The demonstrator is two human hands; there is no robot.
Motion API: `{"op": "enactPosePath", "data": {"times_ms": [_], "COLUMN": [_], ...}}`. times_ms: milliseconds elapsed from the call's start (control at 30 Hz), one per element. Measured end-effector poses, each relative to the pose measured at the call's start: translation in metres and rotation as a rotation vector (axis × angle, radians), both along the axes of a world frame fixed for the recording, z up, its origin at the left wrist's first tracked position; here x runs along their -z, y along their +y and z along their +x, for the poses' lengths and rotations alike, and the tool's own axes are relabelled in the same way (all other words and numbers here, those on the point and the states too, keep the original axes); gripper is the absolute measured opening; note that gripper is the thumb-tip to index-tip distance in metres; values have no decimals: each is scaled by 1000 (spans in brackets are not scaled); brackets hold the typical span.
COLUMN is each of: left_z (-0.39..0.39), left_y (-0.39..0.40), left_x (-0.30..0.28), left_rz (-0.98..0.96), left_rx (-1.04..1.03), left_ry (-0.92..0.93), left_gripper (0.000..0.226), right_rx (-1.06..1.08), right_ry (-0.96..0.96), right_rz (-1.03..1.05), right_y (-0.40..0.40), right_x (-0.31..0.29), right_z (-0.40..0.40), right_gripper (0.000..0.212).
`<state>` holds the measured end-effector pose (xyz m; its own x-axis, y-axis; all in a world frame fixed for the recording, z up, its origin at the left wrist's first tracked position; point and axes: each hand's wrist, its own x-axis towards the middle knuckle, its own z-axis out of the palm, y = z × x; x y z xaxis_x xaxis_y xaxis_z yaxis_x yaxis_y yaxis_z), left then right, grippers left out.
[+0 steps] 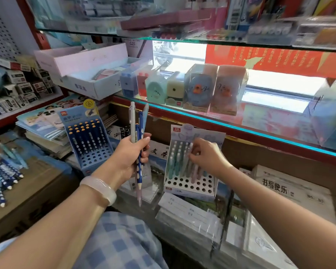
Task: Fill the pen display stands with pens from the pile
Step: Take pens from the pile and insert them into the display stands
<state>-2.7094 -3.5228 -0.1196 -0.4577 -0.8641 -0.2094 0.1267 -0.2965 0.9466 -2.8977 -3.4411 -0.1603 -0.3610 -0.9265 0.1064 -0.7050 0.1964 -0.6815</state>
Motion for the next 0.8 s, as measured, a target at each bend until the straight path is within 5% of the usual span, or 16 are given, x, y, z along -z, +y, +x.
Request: {"op": "enactPosePath", "data": {"times_ms": [467,800], "left_z": [2,3], "left_y": [-1,-2], "left_x": [8,10], "left_rz": [-34,-31], "left_rx": [-1,11], "left_ry": [-22,-27], "left_gripper": [11,12], "right_rx": [9,74], "right_ry": [197,198], "right_rz": [156,8], "right_y": [-1,3], "right_x": [29,25], "right_z": [4,9], "right_gripper": [10,13]}}
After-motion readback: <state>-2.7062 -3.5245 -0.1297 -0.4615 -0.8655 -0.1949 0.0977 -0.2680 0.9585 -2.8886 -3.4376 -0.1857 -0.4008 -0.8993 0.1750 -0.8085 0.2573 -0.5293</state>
